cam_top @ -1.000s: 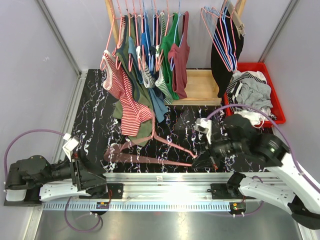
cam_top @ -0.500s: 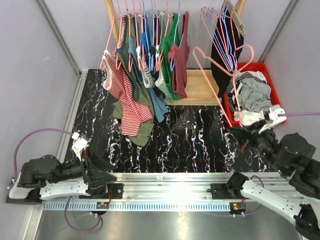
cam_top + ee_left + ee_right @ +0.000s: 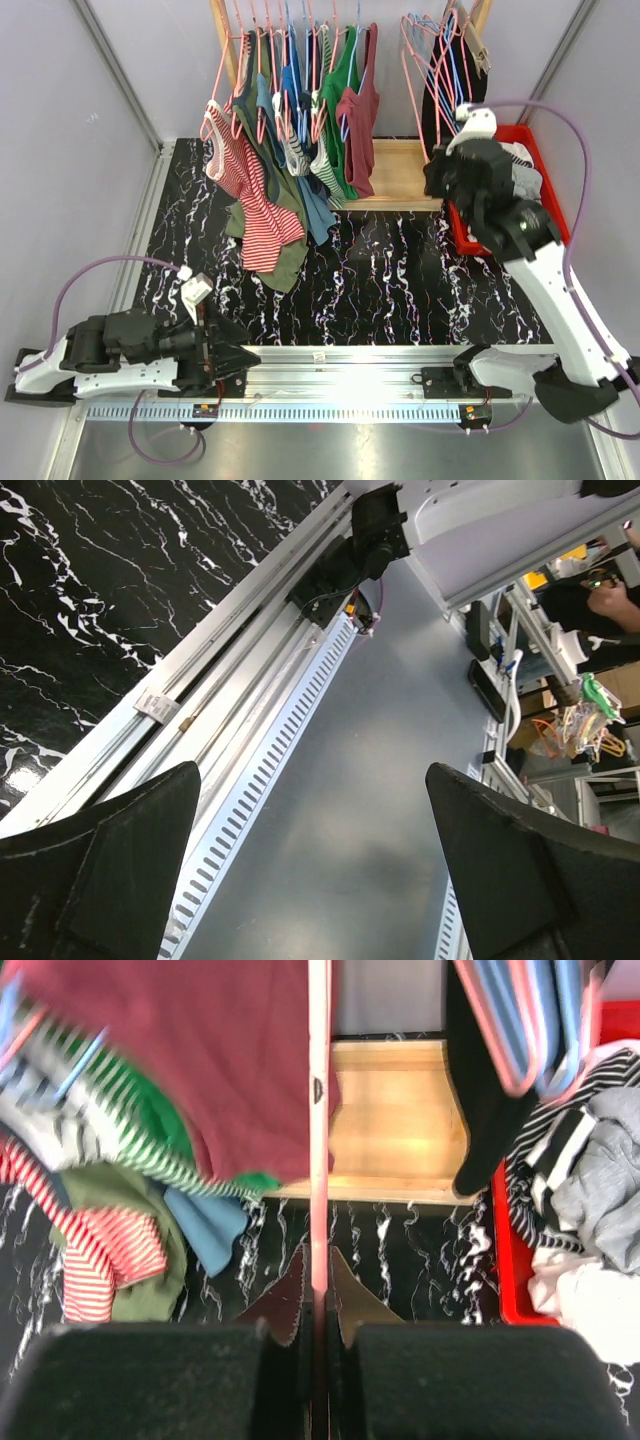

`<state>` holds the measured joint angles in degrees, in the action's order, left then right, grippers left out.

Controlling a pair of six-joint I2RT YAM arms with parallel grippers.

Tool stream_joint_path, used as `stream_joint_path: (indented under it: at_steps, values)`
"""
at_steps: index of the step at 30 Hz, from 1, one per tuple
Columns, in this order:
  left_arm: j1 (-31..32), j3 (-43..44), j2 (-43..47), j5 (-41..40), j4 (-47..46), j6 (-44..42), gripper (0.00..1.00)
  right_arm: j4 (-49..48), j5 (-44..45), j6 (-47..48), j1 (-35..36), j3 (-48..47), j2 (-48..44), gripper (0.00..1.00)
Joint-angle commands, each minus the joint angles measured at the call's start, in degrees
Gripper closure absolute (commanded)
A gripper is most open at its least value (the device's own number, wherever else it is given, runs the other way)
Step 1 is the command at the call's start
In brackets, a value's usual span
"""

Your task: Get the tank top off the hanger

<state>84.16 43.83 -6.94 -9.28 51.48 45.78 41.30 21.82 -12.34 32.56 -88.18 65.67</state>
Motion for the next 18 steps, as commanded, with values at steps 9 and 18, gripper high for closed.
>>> stream_joint_path:
  at_steps: [9,18]
  values:
    - [0.4,-2.3,0.5,-0.2,-8.0,-2.6,0.01,1.1,-18.0,-0.3,-12.0,-26.0,20.5,1.0]
    - [0.4,-2.3,1.8,-0.5,-8.2,-2.6,0.01,10.6,-16.6,-1.3,-14.7,-39.7,30.8,1.0]
